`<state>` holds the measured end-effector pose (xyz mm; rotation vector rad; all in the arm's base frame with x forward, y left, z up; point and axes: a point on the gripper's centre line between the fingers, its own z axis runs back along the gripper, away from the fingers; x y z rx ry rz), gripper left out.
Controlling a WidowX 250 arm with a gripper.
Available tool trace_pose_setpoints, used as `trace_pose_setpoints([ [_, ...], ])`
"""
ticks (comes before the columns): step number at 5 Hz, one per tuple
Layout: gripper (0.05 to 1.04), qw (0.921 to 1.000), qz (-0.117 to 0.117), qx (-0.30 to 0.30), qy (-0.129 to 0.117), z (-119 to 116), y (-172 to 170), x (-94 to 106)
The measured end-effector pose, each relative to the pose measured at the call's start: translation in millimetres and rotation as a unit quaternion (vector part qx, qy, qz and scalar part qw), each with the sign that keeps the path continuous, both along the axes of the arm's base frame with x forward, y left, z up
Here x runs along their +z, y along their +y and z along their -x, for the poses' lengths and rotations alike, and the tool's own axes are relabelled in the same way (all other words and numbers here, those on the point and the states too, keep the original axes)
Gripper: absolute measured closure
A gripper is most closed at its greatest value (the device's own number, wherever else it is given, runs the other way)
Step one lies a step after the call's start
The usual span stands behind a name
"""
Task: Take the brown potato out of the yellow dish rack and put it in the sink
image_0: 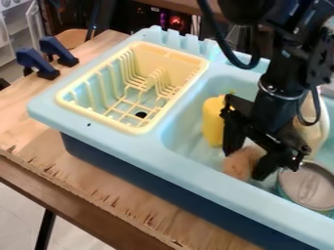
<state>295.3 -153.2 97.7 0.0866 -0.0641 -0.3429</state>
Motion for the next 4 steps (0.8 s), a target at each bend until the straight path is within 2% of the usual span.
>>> trace_pose_setpoints([
  [1,0.072,0.9998,0.01,-0.008,-0.017,1.9,-4.2,13.3],
  [2,0.075,0.9989,0.024,0.0,-0.04,1.0,-0.2,32.0],
  [3,0.077,0.9987,0.025,0.01,-0.043,2.7,7.2,45.7],
  [4,0.077,0.9988,0.029,0.027,-0.027,3.0,8.8,62.3],
])
